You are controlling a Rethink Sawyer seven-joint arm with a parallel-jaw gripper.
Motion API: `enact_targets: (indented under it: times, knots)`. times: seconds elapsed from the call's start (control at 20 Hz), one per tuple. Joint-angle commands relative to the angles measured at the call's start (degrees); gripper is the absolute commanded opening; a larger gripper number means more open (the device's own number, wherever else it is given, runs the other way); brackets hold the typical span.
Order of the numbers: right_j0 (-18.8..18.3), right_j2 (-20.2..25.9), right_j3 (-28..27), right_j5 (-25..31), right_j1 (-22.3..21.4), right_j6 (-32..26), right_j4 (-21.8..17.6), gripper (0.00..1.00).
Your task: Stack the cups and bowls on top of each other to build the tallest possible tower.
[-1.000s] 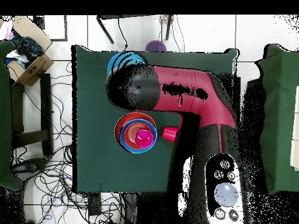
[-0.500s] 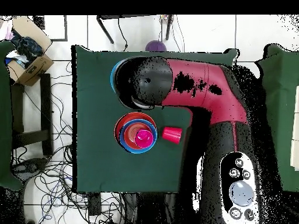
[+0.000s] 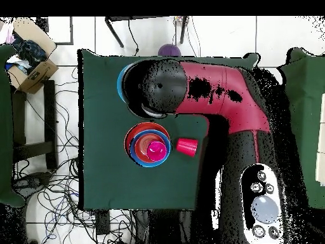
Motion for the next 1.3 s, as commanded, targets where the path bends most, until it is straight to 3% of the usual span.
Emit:
enact_targets:
  times: [0.05,0.55,1.3]
  knots:
    - [-1.39,5.48,8.1,0.14,1.0,-17.53,-5.14,0.0]
    - [-0.62,5.56,15.31,-9.36,1.97,-13.72,-10.82,0.0]
    - [-4.42,8.52,29.55,-17.2,-3.54,-13.82,-12.66,0.0]
